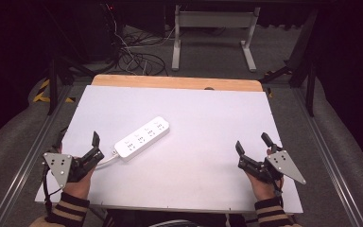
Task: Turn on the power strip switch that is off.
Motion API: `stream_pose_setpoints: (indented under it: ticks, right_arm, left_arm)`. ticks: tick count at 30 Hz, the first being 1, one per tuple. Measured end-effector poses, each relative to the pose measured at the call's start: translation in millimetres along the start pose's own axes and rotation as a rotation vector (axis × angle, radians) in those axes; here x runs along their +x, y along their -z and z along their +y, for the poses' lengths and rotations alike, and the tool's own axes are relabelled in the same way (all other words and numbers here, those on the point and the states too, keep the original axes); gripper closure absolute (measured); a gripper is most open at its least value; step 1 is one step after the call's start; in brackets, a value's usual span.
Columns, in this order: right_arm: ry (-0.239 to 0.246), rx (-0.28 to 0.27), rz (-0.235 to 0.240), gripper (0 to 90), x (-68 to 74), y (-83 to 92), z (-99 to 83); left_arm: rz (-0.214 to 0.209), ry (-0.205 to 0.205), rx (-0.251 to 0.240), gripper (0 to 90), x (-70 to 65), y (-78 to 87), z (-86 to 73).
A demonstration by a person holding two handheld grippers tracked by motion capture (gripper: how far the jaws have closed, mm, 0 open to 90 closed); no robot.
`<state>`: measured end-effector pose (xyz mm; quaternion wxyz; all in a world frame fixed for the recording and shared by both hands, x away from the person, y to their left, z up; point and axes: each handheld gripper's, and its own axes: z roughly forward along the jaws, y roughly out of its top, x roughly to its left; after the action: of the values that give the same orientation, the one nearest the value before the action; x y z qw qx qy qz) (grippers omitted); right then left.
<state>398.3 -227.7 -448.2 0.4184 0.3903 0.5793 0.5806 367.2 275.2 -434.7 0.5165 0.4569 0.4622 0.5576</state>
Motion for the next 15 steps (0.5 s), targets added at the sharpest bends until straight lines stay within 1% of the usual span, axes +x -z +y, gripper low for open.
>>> stream_pose_setpoints:
  ticks: [2,4,5,8,9,12,15]
  right_arm:
    - [-0.001,0.007,-0.003,11.2,-0.9,3.3,-0.2]
    - [0.003,-0.004,-0.010,11.2,-0.9,9.3,1.0]
    - [0.010,-0.007,-0.018,11.2,-1.4,12.6,1.8]
    - [0.009,-0.020,-0.038,11.2,-2.3,20.4,3.1]
    - [0.012,-0.019,-0.045,11.2,-3.0,21.8,3.0]
    - [0.009,-0.013,-0.061,11.0,-4.7,23.3,2.2]
    - [0.010,-0.011,-0.061,11.0,-5.1,23.1,1.6]
  left_arm:
    - [-0.008,-0.005,-0.006,2.3,-1.8,-1.0,0.5]
    - [-0.015,-0.009,-0.009,2.3,-2.6,-1.2,0.9]
    - [-0.030,-0.012,-0.018,2.3,-5.3,-2.0,0.8]
    - [-0.038,-0.014,-0.017,2.3,-6.5,-4.1,0.7]
    - [-0.048,-0.011,-0.015,2.3,-7.4,-7.0,0.3]
    - [-0.059,-0.005,-0.011,2.3,-9.0,-9.4,-0.2]
    - [-0.058,-0.012,-0.014,2.3,-9.0,-8.7,0.2]
